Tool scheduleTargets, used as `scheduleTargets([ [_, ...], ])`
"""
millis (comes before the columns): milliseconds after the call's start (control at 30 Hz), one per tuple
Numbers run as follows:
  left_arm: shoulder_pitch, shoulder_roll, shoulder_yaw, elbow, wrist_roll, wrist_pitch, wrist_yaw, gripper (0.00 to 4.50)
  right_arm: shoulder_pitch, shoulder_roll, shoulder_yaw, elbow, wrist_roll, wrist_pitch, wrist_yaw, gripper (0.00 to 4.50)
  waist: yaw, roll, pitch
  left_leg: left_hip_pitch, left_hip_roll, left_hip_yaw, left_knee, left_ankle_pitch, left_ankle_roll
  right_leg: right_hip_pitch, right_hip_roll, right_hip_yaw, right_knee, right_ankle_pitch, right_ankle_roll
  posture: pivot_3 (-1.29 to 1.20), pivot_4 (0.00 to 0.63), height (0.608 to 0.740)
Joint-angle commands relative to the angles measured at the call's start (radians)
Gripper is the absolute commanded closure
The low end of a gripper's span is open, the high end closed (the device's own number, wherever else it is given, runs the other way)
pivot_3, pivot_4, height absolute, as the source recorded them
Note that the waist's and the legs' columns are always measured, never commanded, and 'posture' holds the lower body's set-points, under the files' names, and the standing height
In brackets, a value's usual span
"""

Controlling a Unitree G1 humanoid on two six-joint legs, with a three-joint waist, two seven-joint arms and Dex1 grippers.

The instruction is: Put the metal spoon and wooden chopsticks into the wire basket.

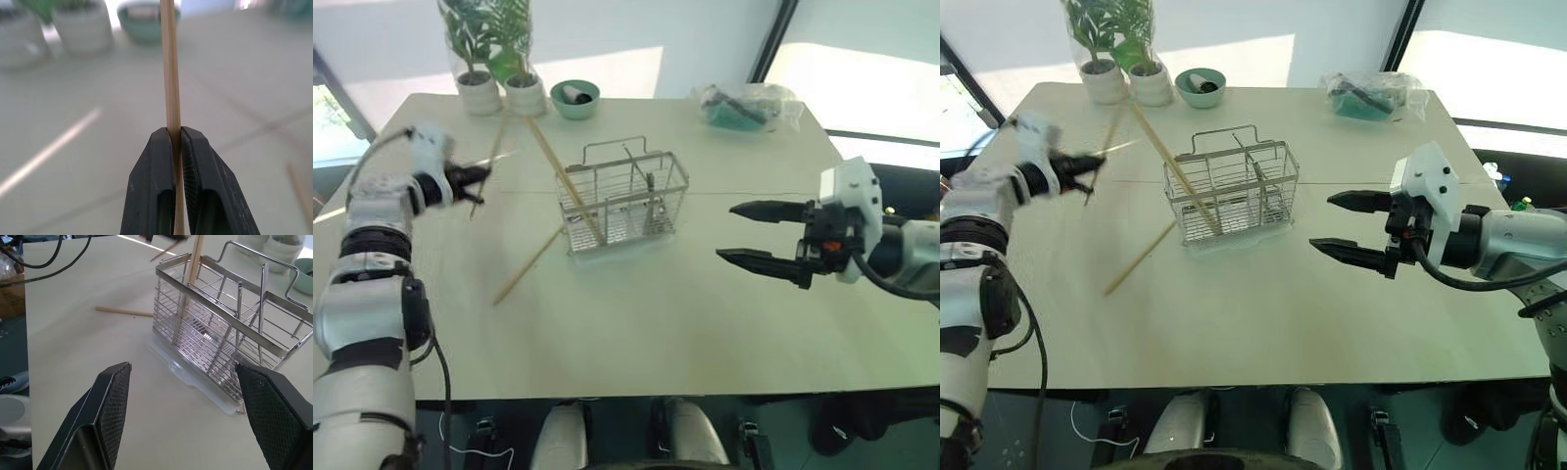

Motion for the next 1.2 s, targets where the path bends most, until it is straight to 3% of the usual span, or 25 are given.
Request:
scheduleTargets([
  [33, 0.066, -0.047, 0.126, -0.404, -0.185, 0.144, 0.101, 4.47, 0.007, 0.015, -0.015, -0.013, -0.004, -0.026, -0.021, 0.98, -0.001, 0.000, 0.000, 0.001, 0.000, 0.000, 0.000, 0.000, 0.000, 0.001, 0.000, 0.000, 0.000, 0.000, 0.000, 0.00, 0.150, 0.717],
  [233, 0.121, -0.153, 0.174, -0.941, -0.411, 0.420, 0.305, 4.47, 0.000, 0.047, 0.004, -0.019, 0.006, -0.021, -0.061, 0.98, 0.000, 0.000, 0.000, 0.002, -0.001, -0.001, 0.002, 0.000, 0.000, 0.003, 0.000, 0.000, 0.001, 0.001, 0.002, 0.00, 0.150, 0.717],
  [367, 0.103, -0.206, 0.131, -1.093, -0.489, 0.495, 0.370, 4.47, 0.004, 0.049, 0.008, -0.014, 0.004, -0.028, -0.063, 0.98, 0.000, 0.001, 0.000, 0.004, -0.001, -0.001, 0.001, 0.000, 0.000, 0.005, 0.001, 0.000, 0.000, 0.001, 0.002, 0.00, 0.150, 0.717],
  [600, 0.224, -0.285, 0.013, -1.169, -0.500, 0.513, 0.371, 4.47, 0.021, 0.047, 0.015, -0.006, -0.028, -0.065, -0.048, 0.98, 0.000, 0.001, 0.000, 0.007, -0.001, -0.001, 0.001, 0.000, 0.000, 0.009, 0.001, 0.000, -0.001, 0.001, 0.002, 0.00, 0.150, 0.717],
  [867, 0.352, -0.370, -0.067, -1.096, -0.424, 0.388, 0.360, 4.47, 0.003, 0.081, 0.041, -0.001, -0.037, -0.077, -0.078, 0.98, 0.001, 0.001, 0.000, 0.007, -0.001, -0.002, 0.001, 0.000, 0.000, 0.008, 0.001, 0.000, -0.002, -0.001, -0.002, 0.00, 0.150, 0.717],
  [1200, 0.454, -0.392, -0.124, -1.104, -0.405, 0.387, 0.341, 4.47, 0.014, 0.098, 0.062, 0.007, -0.066, -0.103, -0.091, 0.98, 0.001, 0.002, 0.000, 0.006, -0.001, -0.002, 0.001, 0.000, 0.000, 0.008, 0.001, 0.000, -0.003, -0.002, -0.002, 0.00, 0.150, 0.717],
])
